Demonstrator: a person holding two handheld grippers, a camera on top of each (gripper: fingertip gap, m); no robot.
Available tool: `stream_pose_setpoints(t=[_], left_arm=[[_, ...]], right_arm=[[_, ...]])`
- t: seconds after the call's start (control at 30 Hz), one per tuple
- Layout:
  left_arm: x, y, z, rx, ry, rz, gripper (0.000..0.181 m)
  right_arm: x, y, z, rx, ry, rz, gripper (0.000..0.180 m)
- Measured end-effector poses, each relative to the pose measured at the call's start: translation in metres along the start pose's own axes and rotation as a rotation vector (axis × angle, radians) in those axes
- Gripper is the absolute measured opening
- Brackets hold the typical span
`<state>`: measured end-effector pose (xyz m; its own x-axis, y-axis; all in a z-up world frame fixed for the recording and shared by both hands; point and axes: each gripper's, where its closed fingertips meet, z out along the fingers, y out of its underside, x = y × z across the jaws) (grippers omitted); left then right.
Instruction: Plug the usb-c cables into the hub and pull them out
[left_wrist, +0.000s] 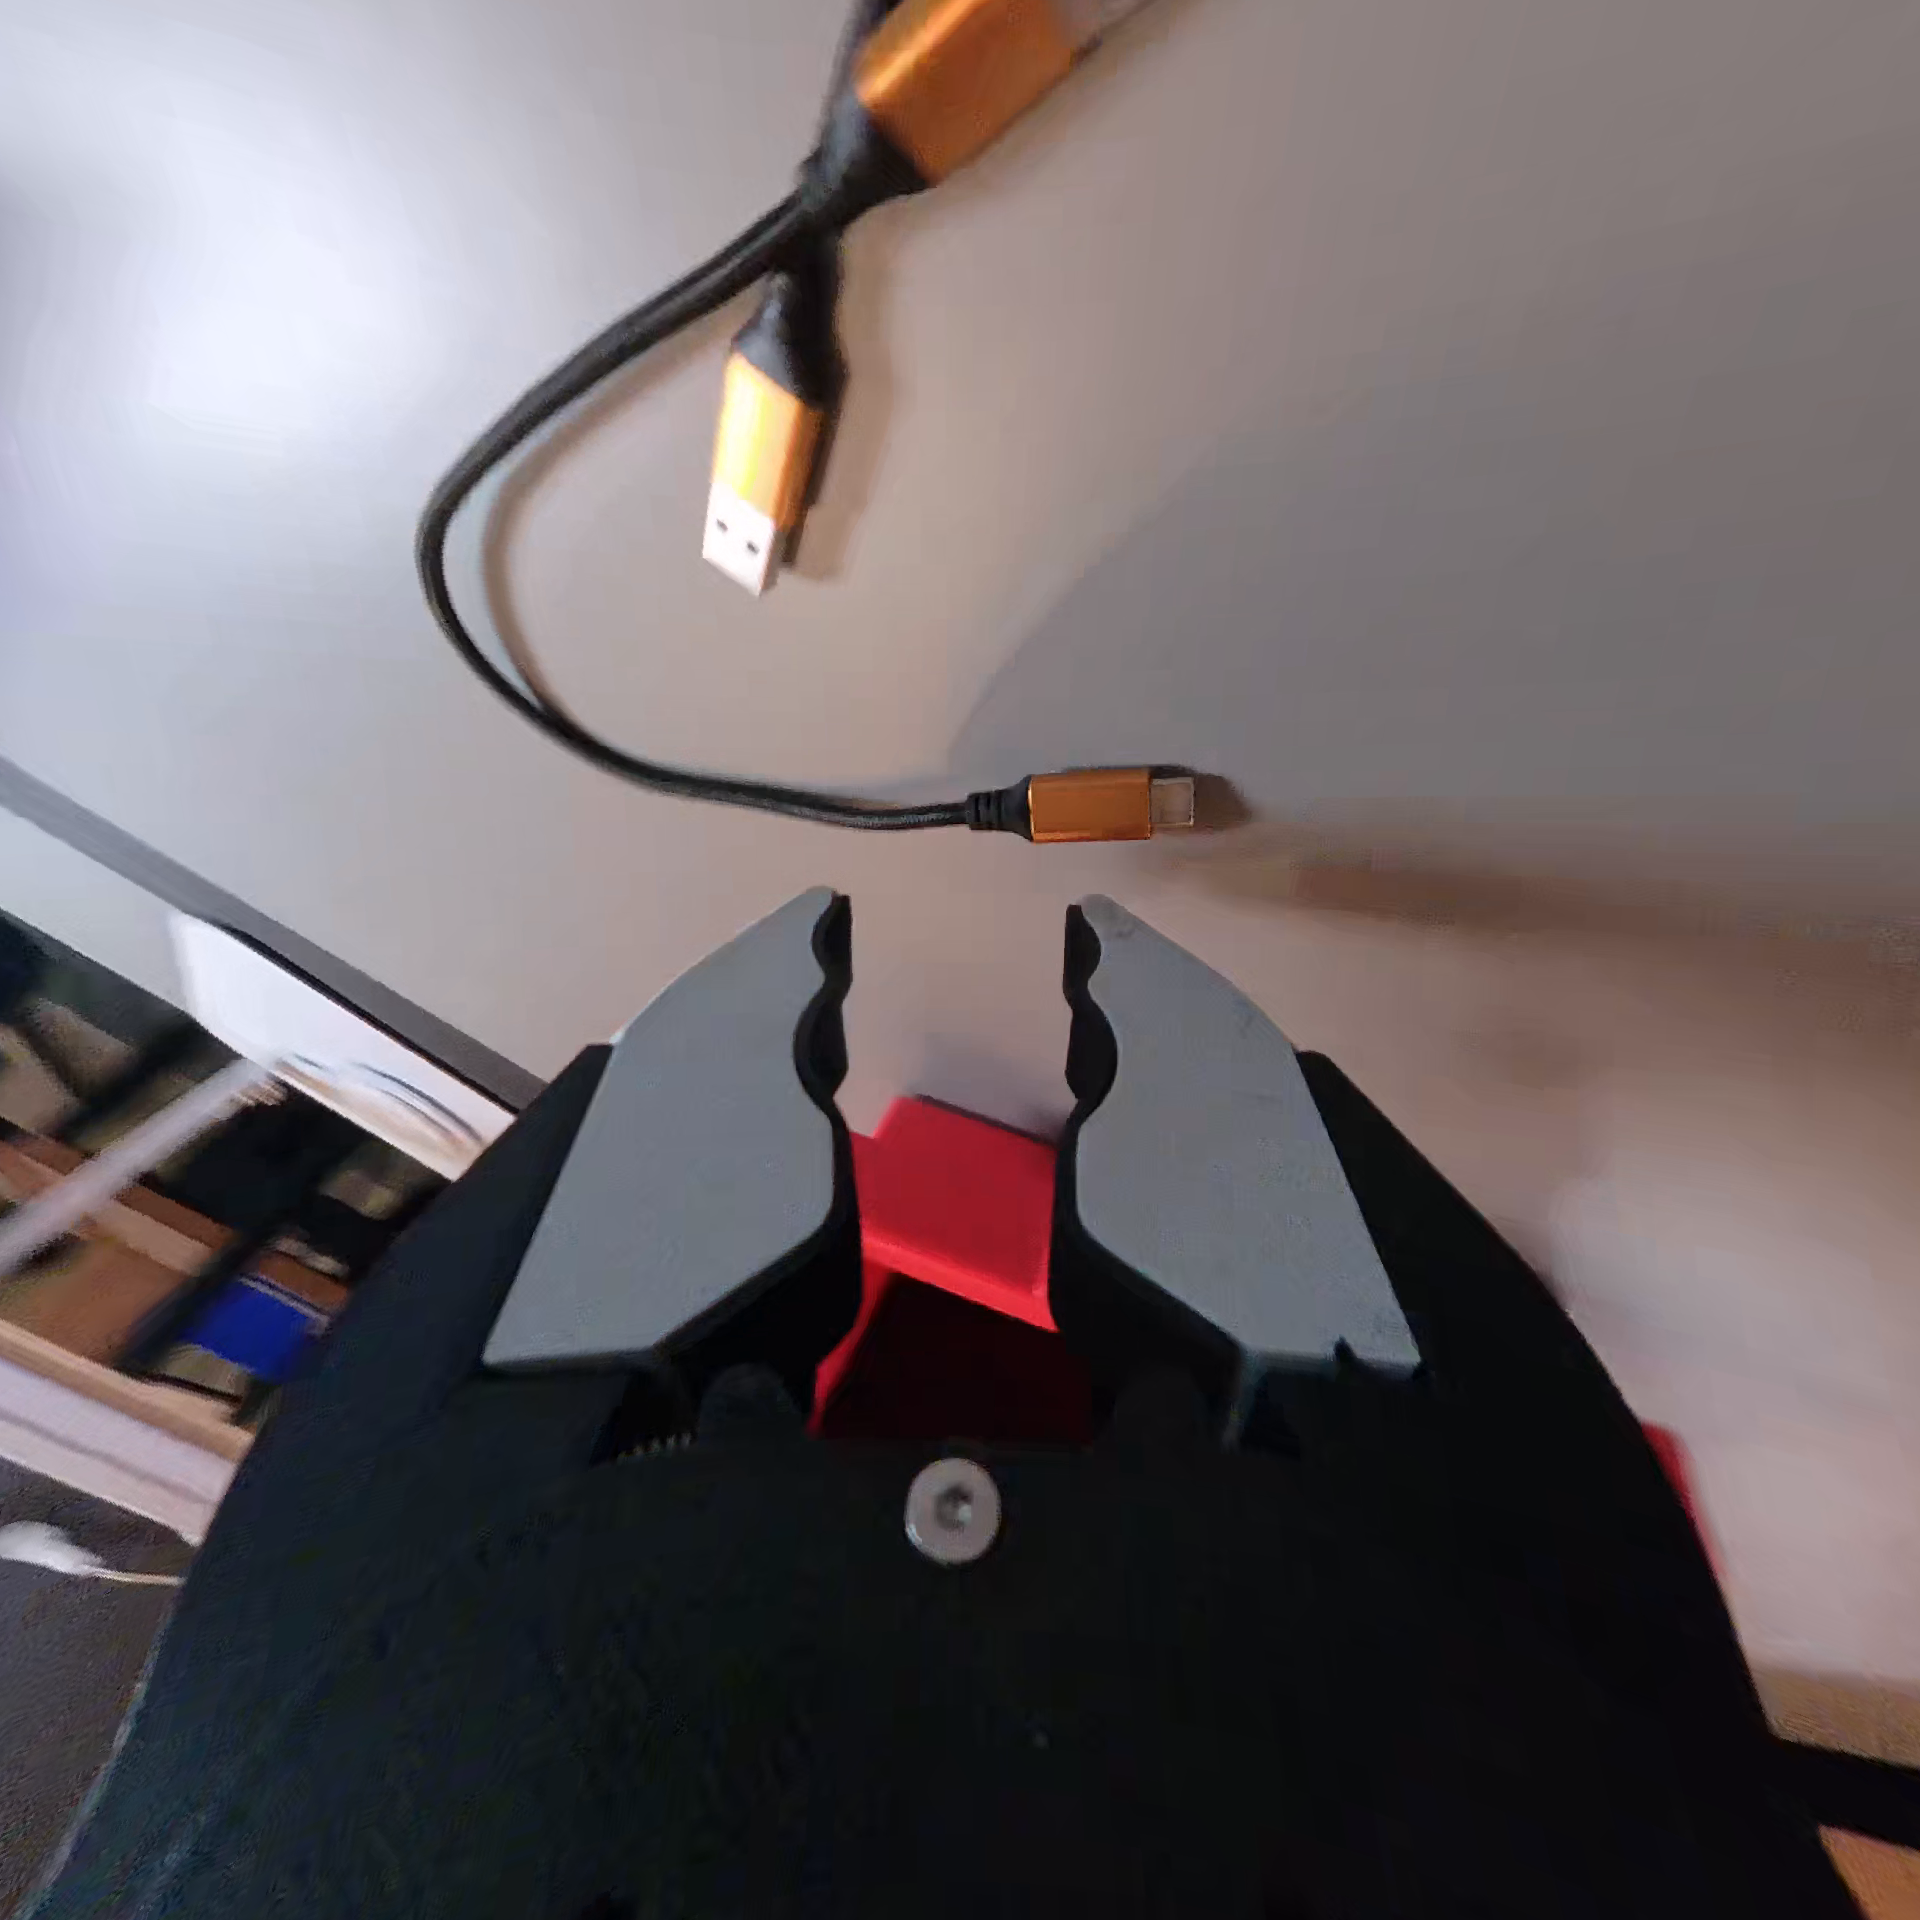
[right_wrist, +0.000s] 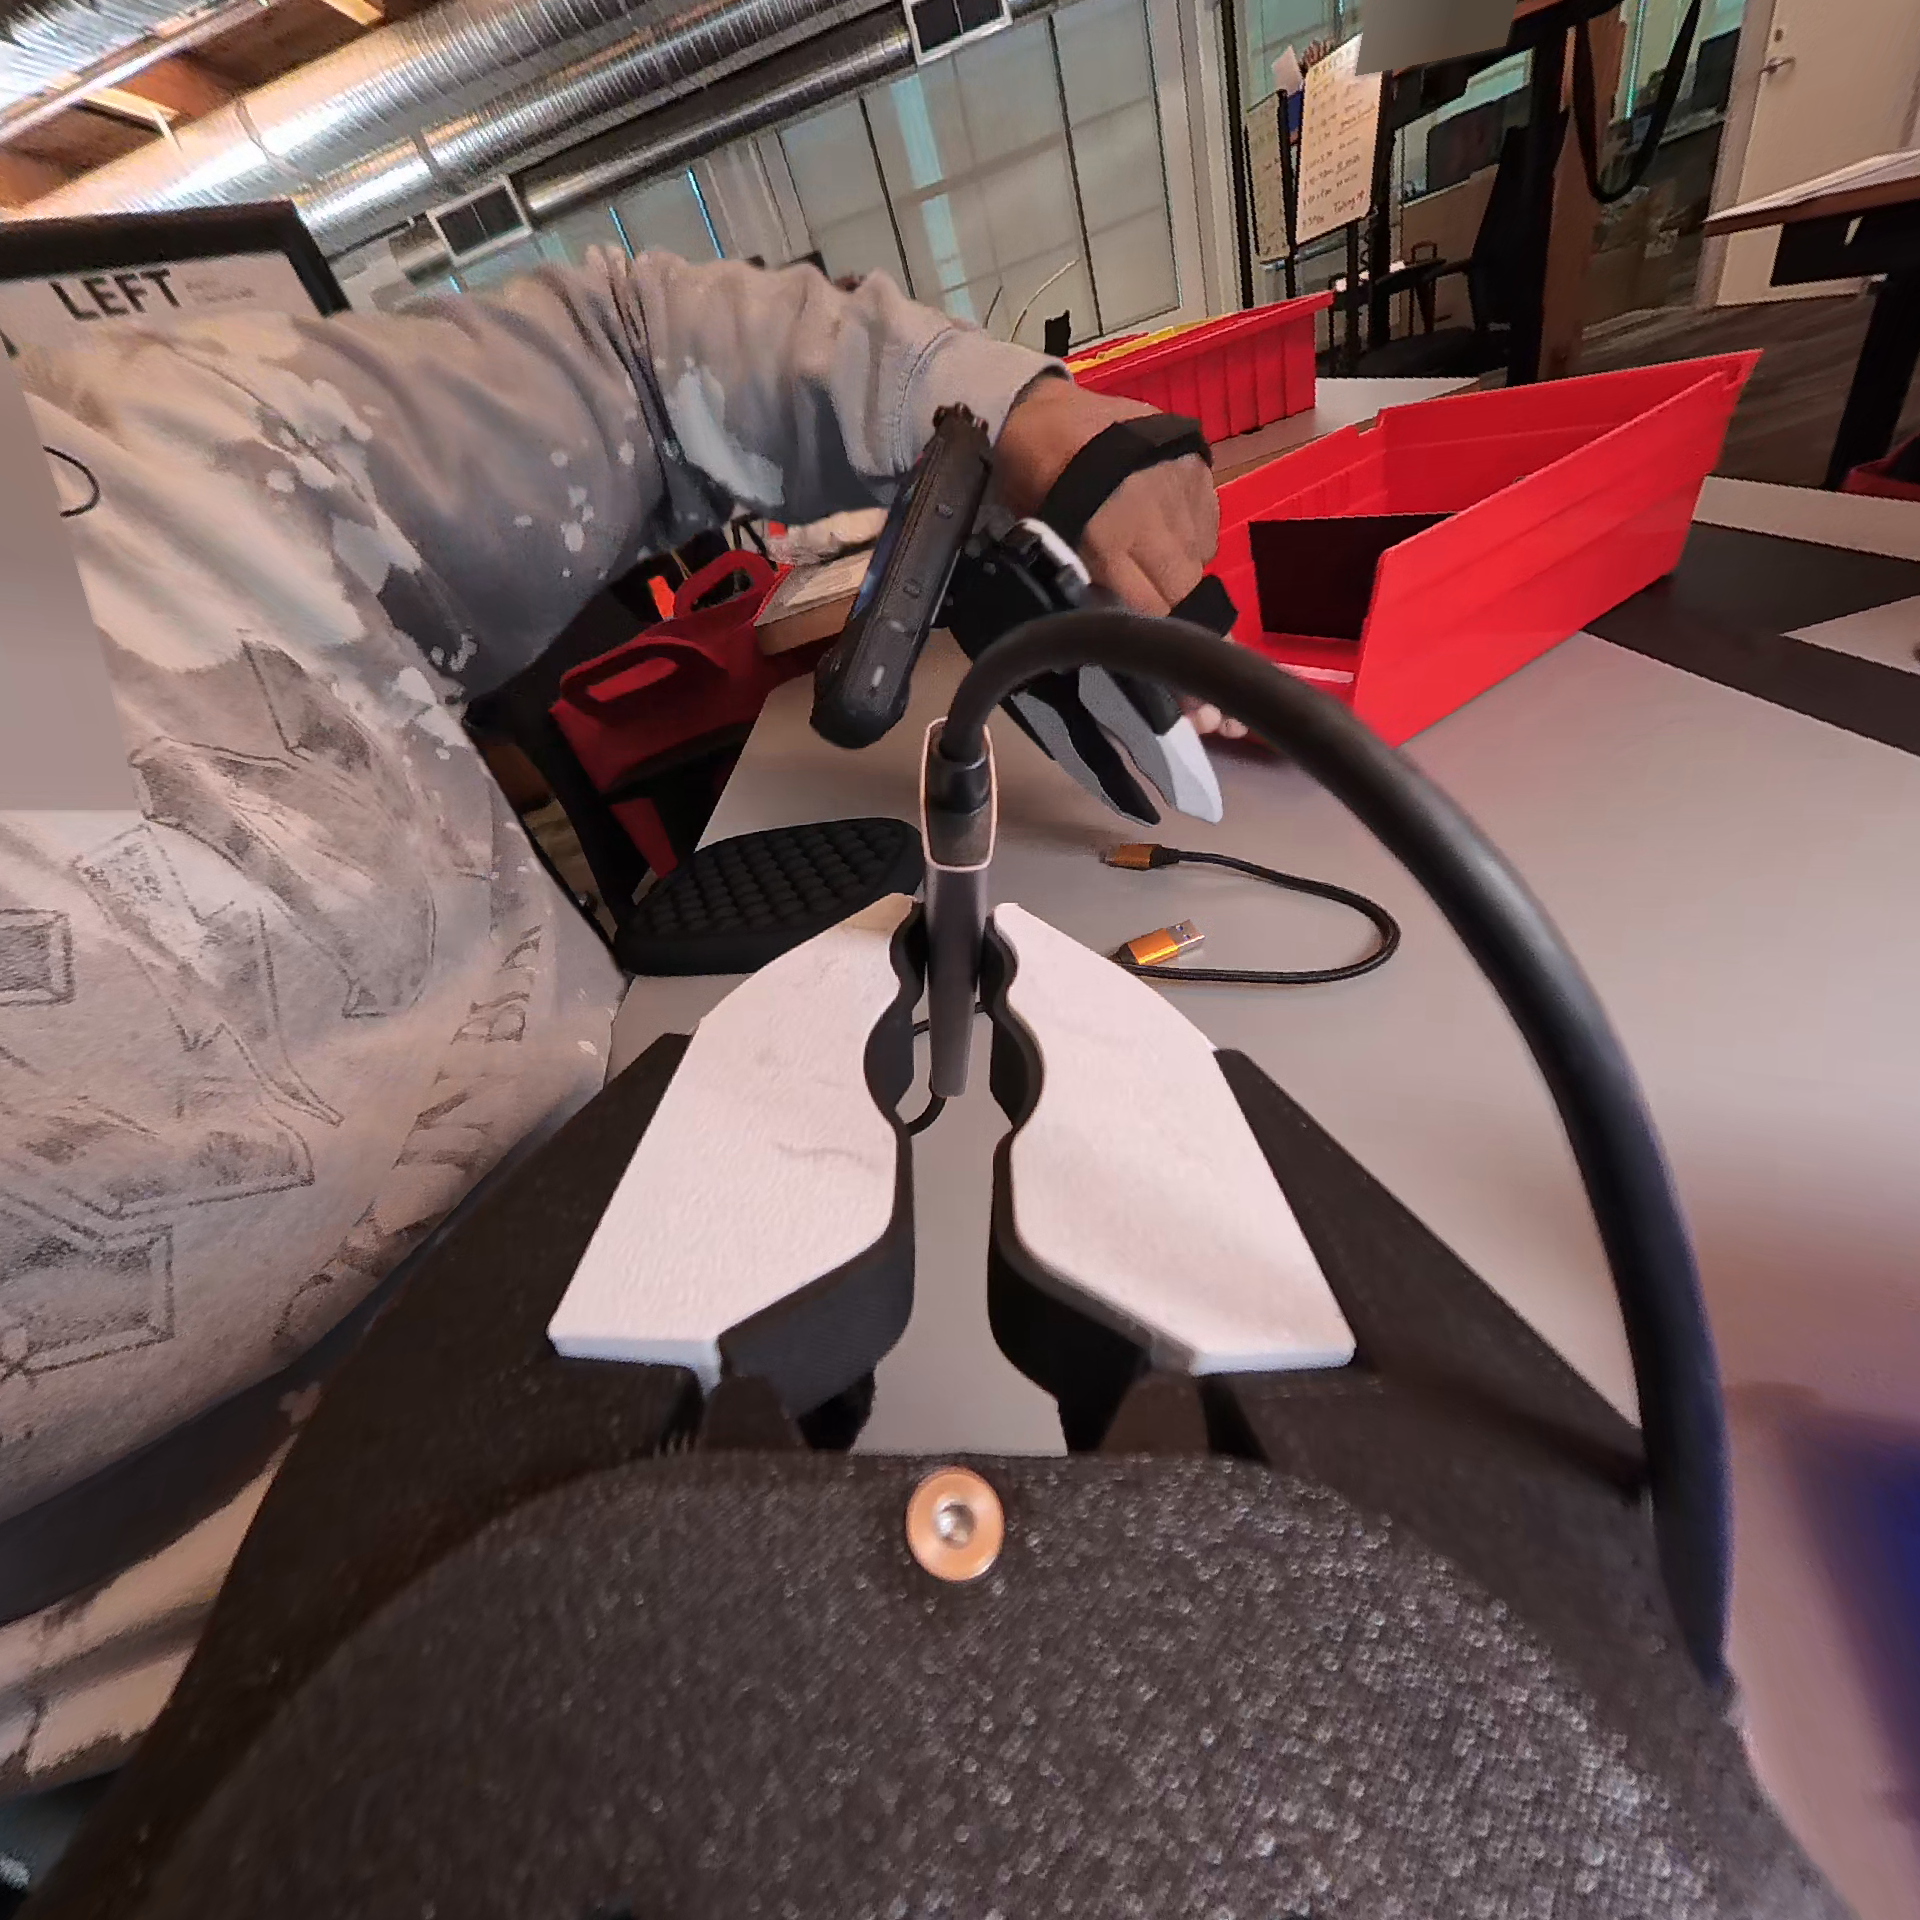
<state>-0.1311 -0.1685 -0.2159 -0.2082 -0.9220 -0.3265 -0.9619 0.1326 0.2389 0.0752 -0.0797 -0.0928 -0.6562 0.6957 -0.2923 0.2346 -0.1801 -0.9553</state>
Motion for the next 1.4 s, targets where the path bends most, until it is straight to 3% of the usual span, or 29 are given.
stream_pose_setpoints(t=[0.23,0.43,0.57,0.73,0.93,1.07,1.17,1.27,1.4], left_arm=[[0.015,-0.012,0.008,0.021,0.020,0.383,0.041],[0.018,-0.010,0.012,0.031,0.127,0.417,0.025],[0.020,-0.010,0.011,0.040,0.197,0.333,0.016],[0.020,-0.011,-0.004,0.064,0.280,0.041,0.008],[-0.002,-0.014,-0.045,0.217,0.320,-0.641,0.008],[0.004,-0.016,-0.058,0.199,0.368,-1.144,0.008],[0.021,-0.037,-0.063,0.270,0.506,-1.526,0.008],[0.036,-0.065,-0.057,0.391,0.572,-1.682,0.008],[0.023,-0.089,-0.036,0.521,0.456,-1.706,0.008]], right_arm=[[0.000,-0.002,-0.007,0.021,-0.009,-0.002,0.009],[0.002,0.000,-0.008,0.020,-0.015,0.009,0.009],[0.001,-0.001,-0.009,0.024,-0.010,0.001,0.009],[0.003,-0.003,-0.012,0.035,0.000,-0.001,0.009],[0.002,-0.009,-0.016,0.058,0.004,-0.007,0.009],[0.003,-0.016,-0.023,0.089,0.020,-0.018,0.009],[0.005,-0.021,-0.028,0.114,0.040,-0.019,0.009],[0.006,-0.025,-0.031,0.130,0.051,-0.026,0.009],[0.005,-0.027,-0.030,0.138,0.046,-0.022,0.009]])
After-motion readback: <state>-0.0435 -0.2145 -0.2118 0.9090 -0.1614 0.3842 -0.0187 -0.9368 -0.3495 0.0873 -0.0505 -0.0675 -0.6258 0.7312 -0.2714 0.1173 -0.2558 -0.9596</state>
